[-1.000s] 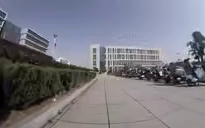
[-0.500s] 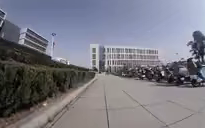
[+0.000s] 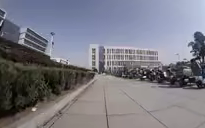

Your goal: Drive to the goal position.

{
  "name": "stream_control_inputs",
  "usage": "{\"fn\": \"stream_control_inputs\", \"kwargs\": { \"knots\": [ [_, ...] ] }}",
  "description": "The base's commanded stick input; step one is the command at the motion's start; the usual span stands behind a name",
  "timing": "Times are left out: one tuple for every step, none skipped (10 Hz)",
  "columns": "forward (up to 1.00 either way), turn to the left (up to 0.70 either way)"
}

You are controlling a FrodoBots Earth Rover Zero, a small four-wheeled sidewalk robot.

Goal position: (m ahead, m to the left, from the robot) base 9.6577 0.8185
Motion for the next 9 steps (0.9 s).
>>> {"fn": "stream_control_inputs", "kwargs": {
  "knots": [
    [0.5, 0.0],
    [0.5, 0.0],
    [0.5, 0.0],
    [0.5, 0.0],
    [0.5, 0.0],
    [0.5, 0.0],
    [0.5, 0.0],
    [0.5, 0.0],
    [0.5, 0.0]
  ]
}}
